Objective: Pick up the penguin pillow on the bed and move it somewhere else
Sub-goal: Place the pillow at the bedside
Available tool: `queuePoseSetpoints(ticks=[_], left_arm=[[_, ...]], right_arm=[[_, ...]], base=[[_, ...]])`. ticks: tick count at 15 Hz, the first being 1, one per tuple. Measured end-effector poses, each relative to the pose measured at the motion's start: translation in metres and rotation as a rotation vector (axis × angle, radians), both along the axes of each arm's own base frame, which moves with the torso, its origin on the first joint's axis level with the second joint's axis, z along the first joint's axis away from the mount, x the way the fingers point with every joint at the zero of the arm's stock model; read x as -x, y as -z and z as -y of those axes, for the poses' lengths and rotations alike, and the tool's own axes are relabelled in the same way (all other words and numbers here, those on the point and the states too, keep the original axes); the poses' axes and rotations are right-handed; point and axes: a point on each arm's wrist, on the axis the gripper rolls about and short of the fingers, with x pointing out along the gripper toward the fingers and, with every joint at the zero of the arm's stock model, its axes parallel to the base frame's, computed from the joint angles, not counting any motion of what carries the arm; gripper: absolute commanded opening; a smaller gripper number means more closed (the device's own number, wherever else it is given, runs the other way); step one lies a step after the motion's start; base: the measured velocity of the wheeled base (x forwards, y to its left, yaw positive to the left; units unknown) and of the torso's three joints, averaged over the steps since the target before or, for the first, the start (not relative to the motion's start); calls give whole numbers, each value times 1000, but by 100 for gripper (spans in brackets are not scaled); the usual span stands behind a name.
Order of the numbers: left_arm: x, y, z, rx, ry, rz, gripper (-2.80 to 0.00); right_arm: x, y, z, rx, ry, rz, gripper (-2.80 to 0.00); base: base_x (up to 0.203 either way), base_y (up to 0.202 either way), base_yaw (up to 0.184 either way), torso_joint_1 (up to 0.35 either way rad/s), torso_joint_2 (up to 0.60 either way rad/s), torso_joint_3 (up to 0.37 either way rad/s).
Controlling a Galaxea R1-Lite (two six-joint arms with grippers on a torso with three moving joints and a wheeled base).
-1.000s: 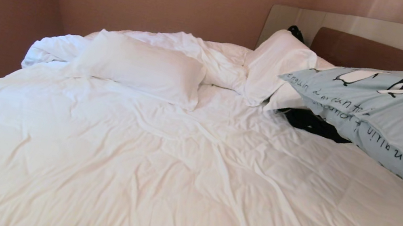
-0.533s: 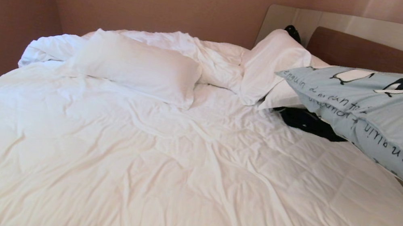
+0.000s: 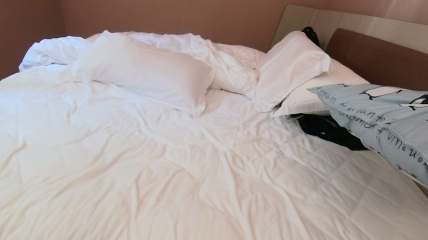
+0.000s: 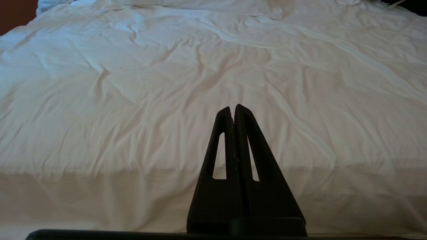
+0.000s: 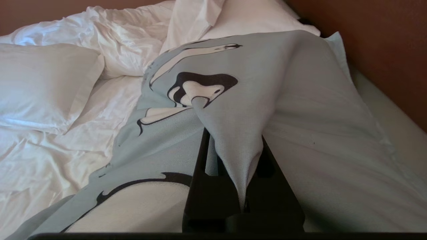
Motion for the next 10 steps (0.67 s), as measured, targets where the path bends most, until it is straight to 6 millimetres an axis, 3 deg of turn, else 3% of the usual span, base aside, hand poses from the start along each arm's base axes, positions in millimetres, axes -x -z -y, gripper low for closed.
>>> queuePoseSetpoints(ticks=[5,10], left_arm=[[0,0,0,0,-1,0,-280],[0,0,0,-1,0,0,-280]], right_arm=[[-34,27,29,-44,27,-34,-280],[-52,49,58,-52,41,-59,-280]], base=[[0,0,0,0,0,0],[0,0,0,0,0,0]])
